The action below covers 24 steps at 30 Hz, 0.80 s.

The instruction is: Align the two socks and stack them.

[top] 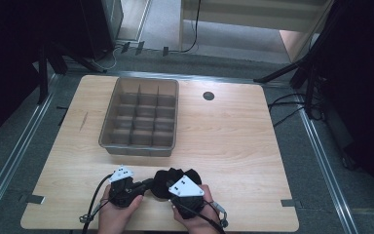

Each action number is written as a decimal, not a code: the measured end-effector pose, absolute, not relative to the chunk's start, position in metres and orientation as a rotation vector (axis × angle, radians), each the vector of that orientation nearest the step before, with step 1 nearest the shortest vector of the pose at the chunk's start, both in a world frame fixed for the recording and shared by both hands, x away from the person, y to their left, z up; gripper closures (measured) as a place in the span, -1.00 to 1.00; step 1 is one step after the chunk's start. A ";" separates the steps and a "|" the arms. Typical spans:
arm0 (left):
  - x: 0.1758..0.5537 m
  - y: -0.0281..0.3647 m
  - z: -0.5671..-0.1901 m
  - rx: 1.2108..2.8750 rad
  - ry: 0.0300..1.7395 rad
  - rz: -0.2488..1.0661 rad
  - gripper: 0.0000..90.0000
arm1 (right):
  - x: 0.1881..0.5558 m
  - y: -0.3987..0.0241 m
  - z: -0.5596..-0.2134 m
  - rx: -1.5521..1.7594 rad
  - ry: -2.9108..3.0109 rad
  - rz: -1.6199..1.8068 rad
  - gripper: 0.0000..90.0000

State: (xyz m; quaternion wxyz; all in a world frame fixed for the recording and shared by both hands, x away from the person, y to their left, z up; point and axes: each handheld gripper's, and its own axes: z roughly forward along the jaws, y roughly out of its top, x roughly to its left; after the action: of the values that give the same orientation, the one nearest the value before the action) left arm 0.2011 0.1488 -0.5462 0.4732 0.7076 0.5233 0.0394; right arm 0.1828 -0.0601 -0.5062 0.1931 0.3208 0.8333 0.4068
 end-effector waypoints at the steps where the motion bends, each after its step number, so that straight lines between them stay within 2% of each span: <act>1: 0.202 0.149 -0.546 1.726 1.283 0.091 0.97 | 0.183 -0.060 -0.506 0.900 2.338 1.141 0.86; 2: 0.203 0.150 -0.547 1.724 1.290 0.083 0.96 | 0.183 -0.057 -0.507 0.891 2.357 1.169 0.79; 4: 0.204 0.153 -0.549 1.710 1.303 0.070 0.93 | 0.185 -0.052 -0.509 0.864 2.445 1.254 0.46; 6: 0.205 0.157 -0.550 1.698 1.317 0.062 0.82 | 0.184 -0.052 -0.509 0.854 2.465 1.303 0.32; 12: 0.206 0.174 -0.542 1.604 1.321 0.061 0.62 | 0.189 -0.076 -0.500 0.947 2.410 1.342 0.35; 14: 0.207 0.176 -0.540 1.579 1.317 0.063 0.52 | 0.193 -0.081 -0.505 1.007 2.406 1.330 0.34; 17: 0.211 0.175 -0.537 1.557 1.303 0.053 0.26 | 0.193 -0.072 -0.519 1.004 2.470 1.222 0.24; 20: 0.218 0.169 -0.534 1.554 1.282 0.037 0.18 | 0.194 -0.067 -0.529 1.053 2.437 1.168 0.19; 22: 0.223 0.160 -0.537 1.593 1.272 0.018 0.24 | 0.195 -0.066 -0.533 1.089 2.421 1.139 0.23; 23: 0.223 0.160 -0.537 1.593 1.272 0.018 0.35 | 0.195 -0.065 -0.535 1.096 2.411 1.122 0.33; 24: 0.224 0.157 -0.539 1.614 1.268 0.007 0.61 | 0.195 -0.064 -0.537 1.088 2.399 1.102 0.49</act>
State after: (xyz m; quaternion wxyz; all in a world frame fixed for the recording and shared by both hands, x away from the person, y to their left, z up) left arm 0.2243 0.1568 -0.5386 0.5179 0.6726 0.5286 0.0027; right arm 0.1947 -0.0640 -0.5370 0.1428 0.3772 0.8316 0.3819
